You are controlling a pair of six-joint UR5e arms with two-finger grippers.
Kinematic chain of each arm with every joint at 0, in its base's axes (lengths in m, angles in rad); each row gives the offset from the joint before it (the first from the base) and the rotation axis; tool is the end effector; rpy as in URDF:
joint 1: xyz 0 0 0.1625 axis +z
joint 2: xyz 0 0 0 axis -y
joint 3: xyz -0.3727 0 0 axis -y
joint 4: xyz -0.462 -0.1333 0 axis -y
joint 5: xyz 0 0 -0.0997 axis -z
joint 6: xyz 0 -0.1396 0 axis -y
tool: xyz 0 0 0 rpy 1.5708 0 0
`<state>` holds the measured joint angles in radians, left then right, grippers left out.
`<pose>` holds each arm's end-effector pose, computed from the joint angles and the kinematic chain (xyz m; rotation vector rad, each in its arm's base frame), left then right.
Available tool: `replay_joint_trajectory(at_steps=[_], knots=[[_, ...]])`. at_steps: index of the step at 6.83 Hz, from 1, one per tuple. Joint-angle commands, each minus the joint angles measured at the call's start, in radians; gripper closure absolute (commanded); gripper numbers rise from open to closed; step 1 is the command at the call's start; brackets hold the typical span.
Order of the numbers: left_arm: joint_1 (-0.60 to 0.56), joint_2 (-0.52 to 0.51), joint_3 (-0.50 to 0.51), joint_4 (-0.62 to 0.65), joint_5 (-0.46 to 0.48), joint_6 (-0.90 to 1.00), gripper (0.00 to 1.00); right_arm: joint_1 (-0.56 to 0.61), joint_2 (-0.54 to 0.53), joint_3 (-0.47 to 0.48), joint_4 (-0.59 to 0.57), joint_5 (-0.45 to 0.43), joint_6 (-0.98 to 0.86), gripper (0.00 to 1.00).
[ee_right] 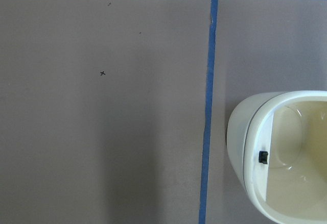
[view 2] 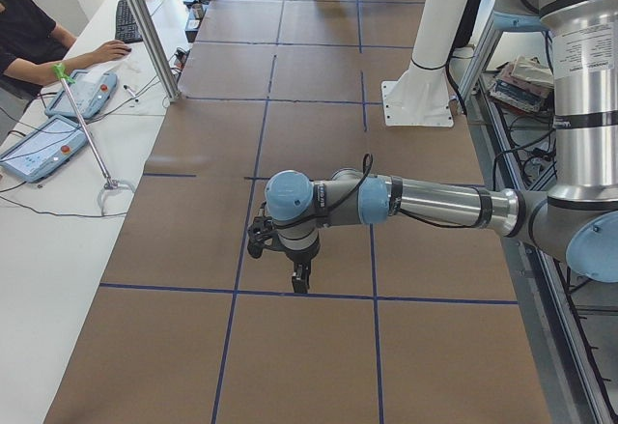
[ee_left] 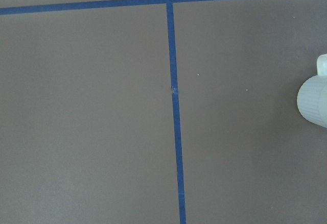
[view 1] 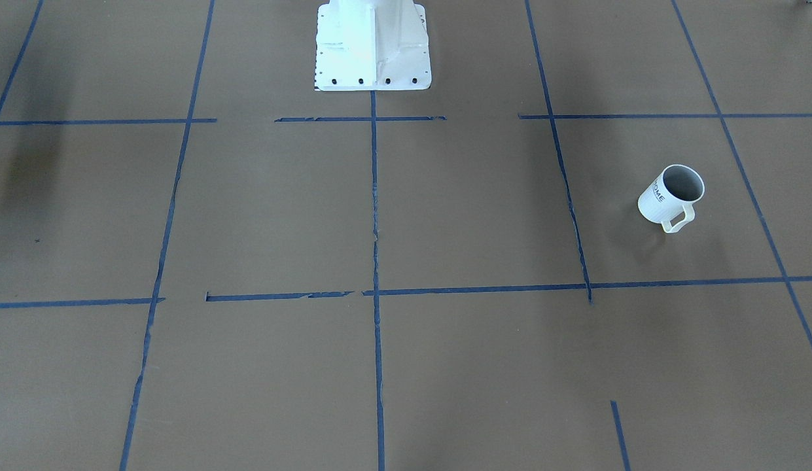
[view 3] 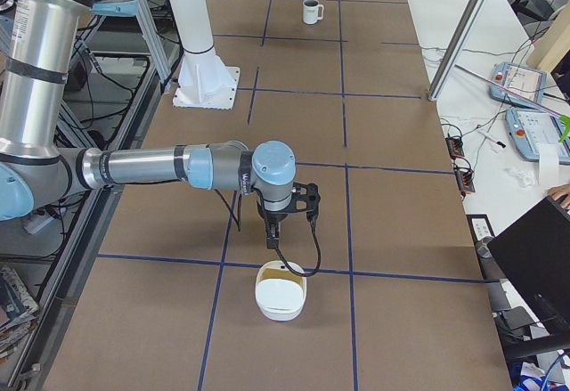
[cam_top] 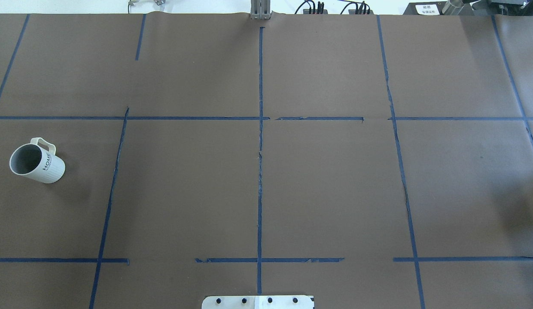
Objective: Left arm hands cup to right arm to dump lemon
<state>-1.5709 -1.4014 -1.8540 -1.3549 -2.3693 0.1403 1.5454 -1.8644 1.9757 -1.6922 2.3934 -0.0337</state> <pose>-0.0334 -0.4854 0.5845 -0.0404 0.8028 0.0918 0.0195 -0.4507 0.5639 -0.0061 -0.8227 -0.0516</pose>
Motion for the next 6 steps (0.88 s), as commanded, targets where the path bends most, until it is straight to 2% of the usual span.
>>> replay_joint_trajectory(at_steps=[1,6], knots=[[0.0,-0.002,0.013,-0.001,0.001,-0.004,0.0,0.001,0.001,0.003,0.0,0.003,0.002,0.0],[0.002,0.009,0.003,-0.012,0.001,0.004,0.0,-0.001,0.008,0.02,0.002,0.006,0.009,0.0]])
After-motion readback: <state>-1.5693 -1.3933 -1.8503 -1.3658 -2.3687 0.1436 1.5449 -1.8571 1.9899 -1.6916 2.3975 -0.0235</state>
